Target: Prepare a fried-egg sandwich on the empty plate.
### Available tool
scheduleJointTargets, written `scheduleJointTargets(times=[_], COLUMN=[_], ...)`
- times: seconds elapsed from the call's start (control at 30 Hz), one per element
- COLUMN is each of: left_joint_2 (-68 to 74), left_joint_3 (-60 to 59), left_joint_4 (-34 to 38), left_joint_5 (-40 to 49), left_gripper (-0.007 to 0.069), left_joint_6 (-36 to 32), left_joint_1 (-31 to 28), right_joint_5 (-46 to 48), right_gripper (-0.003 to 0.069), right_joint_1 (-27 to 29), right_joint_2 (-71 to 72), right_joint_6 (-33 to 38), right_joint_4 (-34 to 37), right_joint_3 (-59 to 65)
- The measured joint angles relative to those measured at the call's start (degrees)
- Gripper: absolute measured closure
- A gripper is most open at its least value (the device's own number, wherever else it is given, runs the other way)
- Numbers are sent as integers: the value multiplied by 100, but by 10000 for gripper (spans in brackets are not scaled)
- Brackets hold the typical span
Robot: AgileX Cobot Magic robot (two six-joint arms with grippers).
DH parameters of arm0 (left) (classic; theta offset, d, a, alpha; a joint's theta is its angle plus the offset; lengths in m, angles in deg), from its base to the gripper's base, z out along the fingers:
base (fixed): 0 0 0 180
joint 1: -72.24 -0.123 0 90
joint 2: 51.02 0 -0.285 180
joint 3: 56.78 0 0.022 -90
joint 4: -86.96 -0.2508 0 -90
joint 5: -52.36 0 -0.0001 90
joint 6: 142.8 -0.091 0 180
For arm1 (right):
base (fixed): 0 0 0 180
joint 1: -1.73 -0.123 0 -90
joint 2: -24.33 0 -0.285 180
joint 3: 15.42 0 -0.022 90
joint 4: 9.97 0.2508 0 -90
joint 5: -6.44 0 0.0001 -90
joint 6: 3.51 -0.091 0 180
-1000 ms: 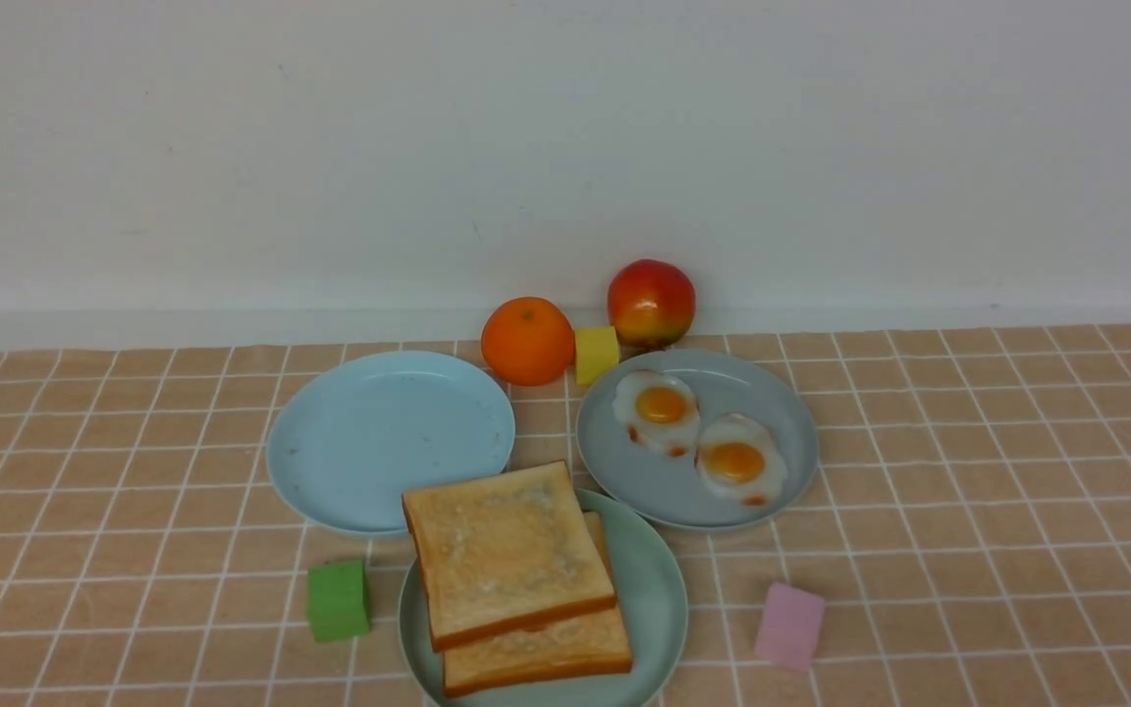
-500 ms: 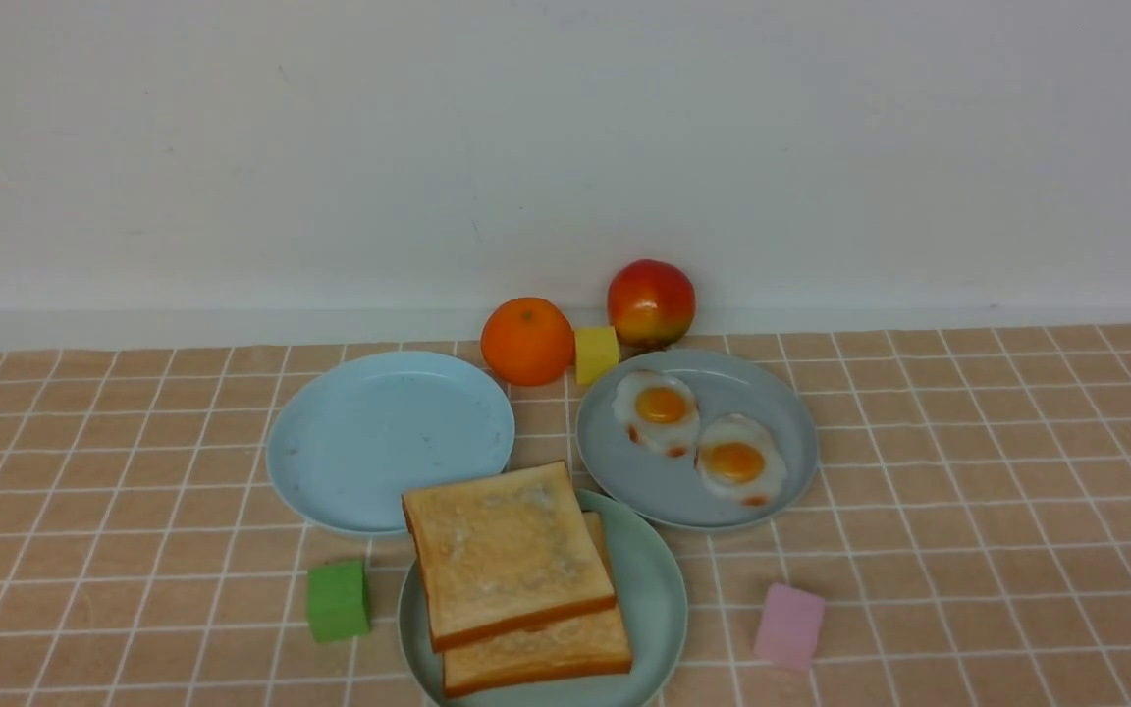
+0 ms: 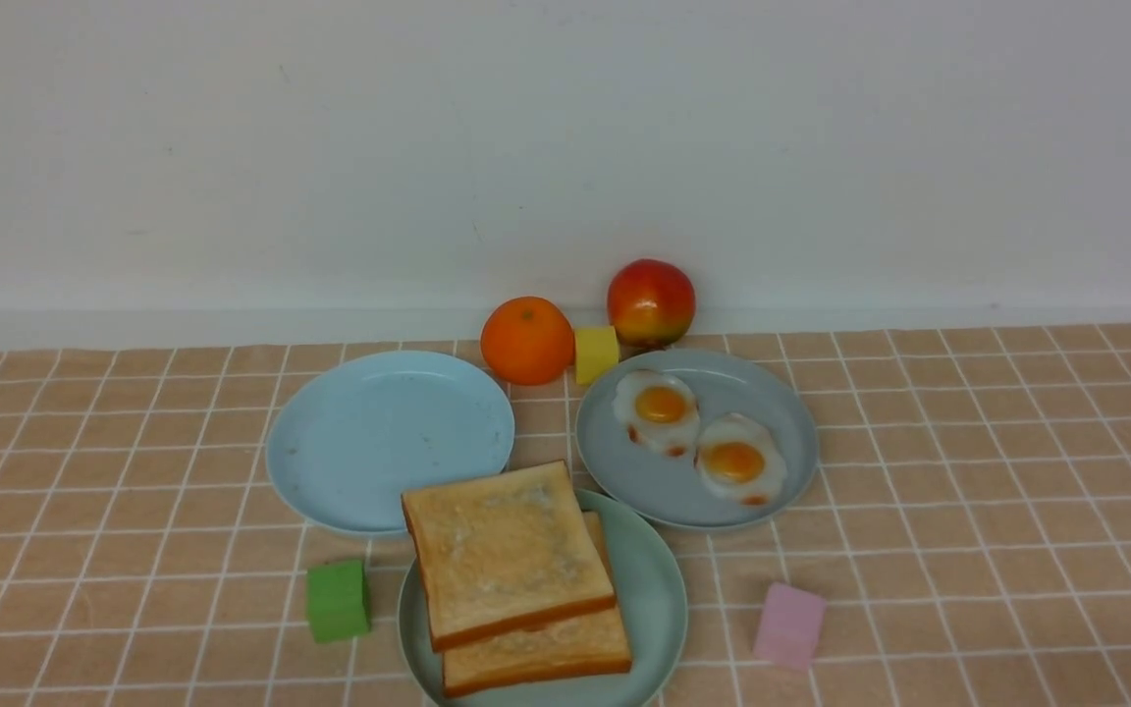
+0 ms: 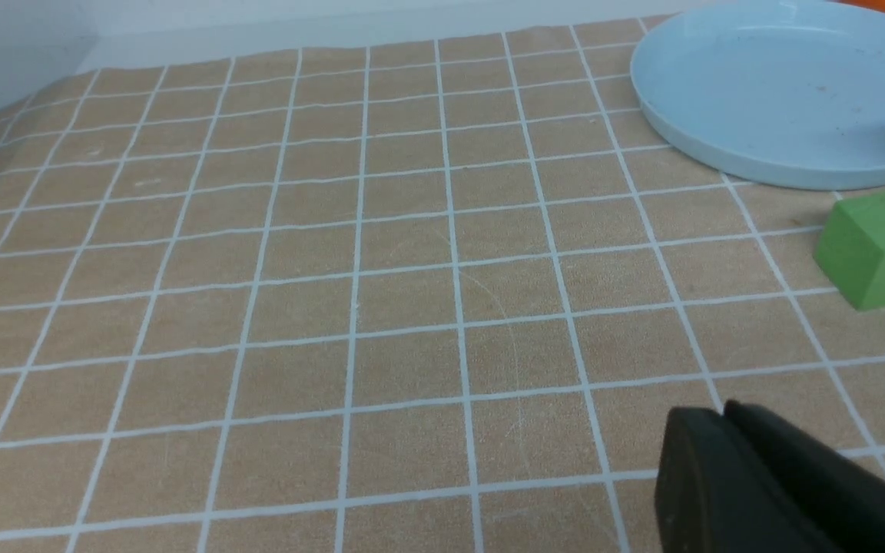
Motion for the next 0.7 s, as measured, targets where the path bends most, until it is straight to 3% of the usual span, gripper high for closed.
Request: scheduleJointTargets(times=[0.7], left_joint_2=[0], left_joint_3=[-1], left_joint_4=[0], left_joint_5=[0], left_gripper=[589], left_joint_6=[0], left_joint_1=[0], right_joint_5=[0], right_gripper=[471], right_joint_1=[102], right_joint_2=[2], right_joint_6=[-26], right_joint_4=[0], right_joint_3=[0])
